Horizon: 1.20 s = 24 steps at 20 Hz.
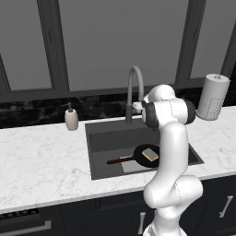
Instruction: Pick the pan and sponge and place them into the sink. Then turn on the water.
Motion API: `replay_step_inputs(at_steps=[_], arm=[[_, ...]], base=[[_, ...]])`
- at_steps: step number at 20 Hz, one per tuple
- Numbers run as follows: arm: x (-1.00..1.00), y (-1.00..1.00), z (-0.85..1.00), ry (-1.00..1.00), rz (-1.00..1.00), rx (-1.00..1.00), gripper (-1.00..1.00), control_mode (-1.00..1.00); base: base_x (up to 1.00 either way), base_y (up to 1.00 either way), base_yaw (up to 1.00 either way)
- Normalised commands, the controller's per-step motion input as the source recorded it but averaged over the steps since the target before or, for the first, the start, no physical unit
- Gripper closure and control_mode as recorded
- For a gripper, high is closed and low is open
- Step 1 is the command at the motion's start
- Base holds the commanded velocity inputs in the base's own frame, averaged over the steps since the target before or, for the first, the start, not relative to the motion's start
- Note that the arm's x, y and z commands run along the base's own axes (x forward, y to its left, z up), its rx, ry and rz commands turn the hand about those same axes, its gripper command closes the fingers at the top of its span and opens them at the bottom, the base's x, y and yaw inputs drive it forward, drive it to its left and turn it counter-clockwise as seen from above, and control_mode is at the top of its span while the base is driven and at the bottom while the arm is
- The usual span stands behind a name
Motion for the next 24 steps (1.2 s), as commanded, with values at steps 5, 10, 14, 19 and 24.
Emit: replay_step_inputs(at_steps=[5,10,14,19,24], arm=[[0.0,-0.36,0.0,0.0,0.0,0.0,-1.0,-1.0],[0.07,-0.5,0.0,0.0,0.0,0.0,-1.0,-1.0],[0.17,-0.64,0.0,0.0,-0.02,0.0,-1.0,-1.0],[0.12,-0.8,0.0,0.0,0.0,0.02,-1.0,-1.0],[0.08,-0.86,0.0,0.0,0.0,0.03,-1.0,-1.0]], base=[[0.0,0.0,0.0],[0.0,0.0,0.0],[0.0,0.0,0.0],[0.0,0.0,0.0],[0.0,0.0,0.0]])
